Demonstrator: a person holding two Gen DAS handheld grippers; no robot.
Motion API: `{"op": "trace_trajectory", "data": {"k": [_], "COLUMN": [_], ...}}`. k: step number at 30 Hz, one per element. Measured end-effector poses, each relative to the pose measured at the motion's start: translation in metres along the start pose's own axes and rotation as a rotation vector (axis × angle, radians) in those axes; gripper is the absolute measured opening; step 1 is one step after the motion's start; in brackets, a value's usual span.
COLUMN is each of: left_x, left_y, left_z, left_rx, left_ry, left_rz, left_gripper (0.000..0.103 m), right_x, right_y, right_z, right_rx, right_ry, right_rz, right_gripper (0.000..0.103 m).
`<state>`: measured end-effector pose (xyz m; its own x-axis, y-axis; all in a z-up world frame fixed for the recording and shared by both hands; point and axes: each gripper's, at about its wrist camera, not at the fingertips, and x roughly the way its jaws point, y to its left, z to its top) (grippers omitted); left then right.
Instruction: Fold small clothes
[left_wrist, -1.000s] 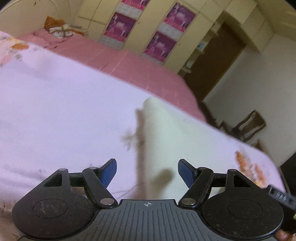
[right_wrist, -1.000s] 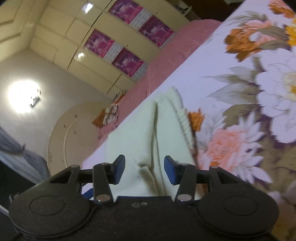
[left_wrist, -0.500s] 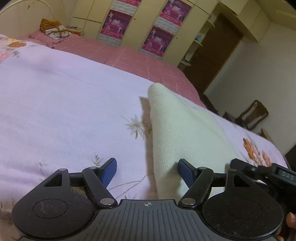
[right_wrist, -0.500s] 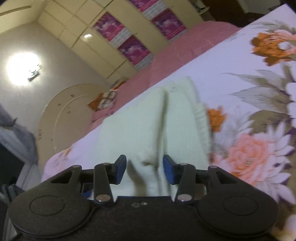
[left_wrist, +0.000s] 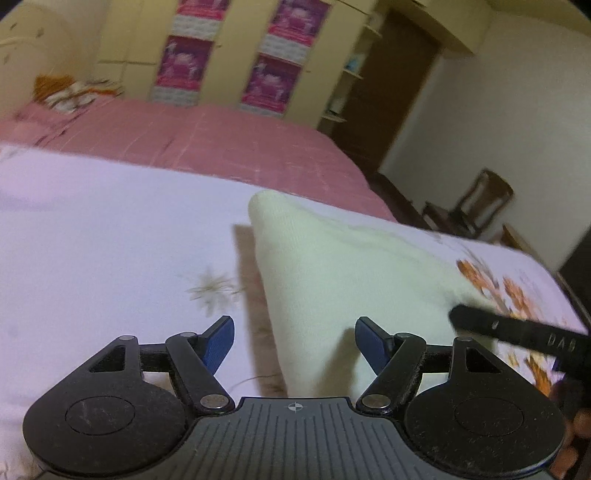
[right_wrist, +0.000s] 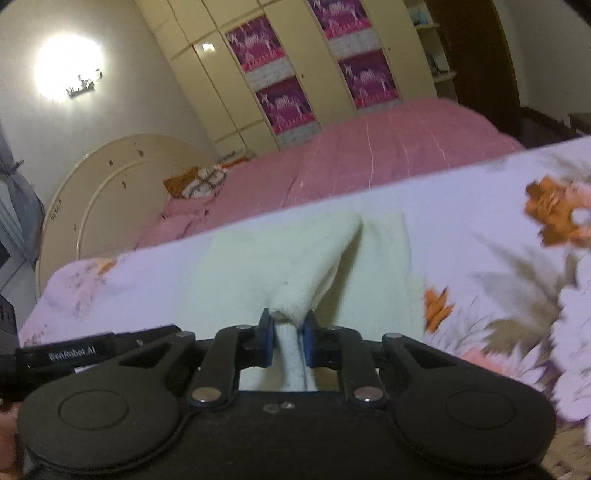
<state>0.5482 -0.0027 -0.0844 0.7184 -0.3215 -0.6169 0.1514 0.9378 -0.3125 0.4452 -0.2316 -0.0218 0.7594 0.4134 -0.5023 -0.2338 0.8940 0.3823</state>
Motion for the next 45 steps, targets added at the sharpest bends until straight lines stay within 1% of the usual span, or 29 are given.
{"op": "trace_trajectory", "data": {"k": [2, 3, 4, 5, 6, 9, 12, 14, 15, 18, 21, 22, 23, 25, 27, 30, 31, 33, 34, 38, 40, 42, 43, 44, 45], "left_x": [0.012, 0.018, 0.021, 0.022, 0.021, 0.015, 0.006, 0.005, 0.006, 0.015, 0.029, 0.033, 0.038, 0.046, 0.055, 0.066, 0.069, 0.076, 0.079, 0.083, 0.079, 0.071, 0.067, 0.063, 0.058], "left_y": [-0.012, -0.014, -0.015, -0.016, -0.016, -0.012, -0.004, 0.006, 0.011, 0.023, 0.029, 0.031, 0.031, 0.033, 0.027, 0.025, 0.025, 0.025, 0.025, 0.016, 0.013, 0.01, 0.008, 0.008, 0.006], "left_z": [-0.004, -0.008, -0.011, -0.014, -0.016, -0.016, -0.01, -0.003, 0.001, 0.012, 0.021, 0.025, 0.027, 0.031, 0.032, 0.033, 0.033, 0.032, 0.031, 0.034, 0.037, 0.038, 0.036, 0.036, 0.034], "left_rx": [0.063, 0.062, 0.055, 0.054, 0.052, 0.023, -0.011, -0.046, -0.069, -0.118, -0.142, -0.145, -0.158, -0.186, -0.181, -0.18, -0.181, -0.184, -0.178, -0.128, -0.124, -0.117, -0.111, -0.107, -0.103], "left_ry": [0.065, 0.092, 0.102, 0.103, 0.095, 0.085, 0.02, -0.016, -0.024, -0.038, -0.038, -0.042, -0.045, -0.052, -0.049, -0.044, -0.04, -0.033, -0.024, 0.0, 0.009, 0.008, 0.008, 0.006, 0.004], "left_rz": [0.01, 0.007, 0.004, 0.005, 0.005, -0.008, -0.016, -0.01, -0.011, -0.012, -0.017, -0.014, -0.014, -0.016, -0.003, -0.002, -0.007, -0.008, -0.001, 0.034, 0.045, 0.046, 0.044, 0.044, 0.044], "left_gripper": [0.072, 0.072, 0.072, 0.072, 0.072, 0.072, 0.072, 0.072, 0.072, 0.072, 0.072, 0.072, 0.072, 0.072, 0.072, 0.072, 0.072, 0.072, 0.072, 0.072, 0.072, 0.072, 0.072, 0.072, 0.072], "right_x": [-0.006, -0.003, 0.008, 0.022, 0.022, 0.019, 0.018, 0.012, 0.012, 0.023, 0.035, 0.04, 0.044, 0.051, 0.057, 0.056, 0.054, 0.054, 0.055, 0.065, 0.065, 0.062, 0.06, 0.057, 0.052], "right_y": [-0.011, -0.02, -0.03, -0.043, -0.051, -0.051, -0.055, -0.063, -0.066, -0.076, -0.085, -0.087, -0.089, -0.091, -0.091, -0.085, -0.081, -0.074, -0.072, -0.073, -0.074, -0.072, -0.072, -0.073, -0.073], "right_z": [0.0, -0.003, -0.005, -0.01, -0.014, -0.015, -0.015, -0.012, -0.01, 0.001, 0.014, 0.017, 0.02, 0.024, 0.029, 0.031, 0.029, 0.028, 0.026, 0.023, 0.022, 0.023, 0.023, 0.024, 0.024], "right_rx": [0.006, 0.02, 0.05, 0.106, 0.145, 0.135, 0.145, 0.179, 0.196, 0.265, 0.28, 0.285, 0.288, 0.278, 0.246, 0.165, 0.129, 0.044, 0.028, 0.055, 0.083, 0.093, 0.101, 0.111, 0.117], "right_ry": [-0.008, 0.003, 0.038, 0.101, 0.084, 0.069, 0.052, 0.027, 0.021, 0.014, 0.006, 0.004, 0.003, 0.001, 0.004, -0.014, -0.026, -0.031, -0.026, 0.0, 0.006, 0.014, 0.016, 0.016, 0.014], "right_rz": [-0.016, -0.038, -0.061, -0.066, -0.036, -0.026, -0.007, 0.011, 0.019, 0.059, 0.062, 0.06, 0.06, 0.064, 0.055, 0.027, 0.016, -0.034, -0.048, -0.078, -0.079, -0.073, -0.066, -0.052, -0.033], "right_gripper": [0.015, 0.015, 0.015, 0.015, 0.015, 0.016, 0.018, 0.026, 0.026, 0.026, 0.028, 0.032, 0.034, 0.034, 0.032, 0.017, 0.01, 0.009, 0.009, 0.009, 0.009, 0.014, 0.02, 0.029, 0.034]}}
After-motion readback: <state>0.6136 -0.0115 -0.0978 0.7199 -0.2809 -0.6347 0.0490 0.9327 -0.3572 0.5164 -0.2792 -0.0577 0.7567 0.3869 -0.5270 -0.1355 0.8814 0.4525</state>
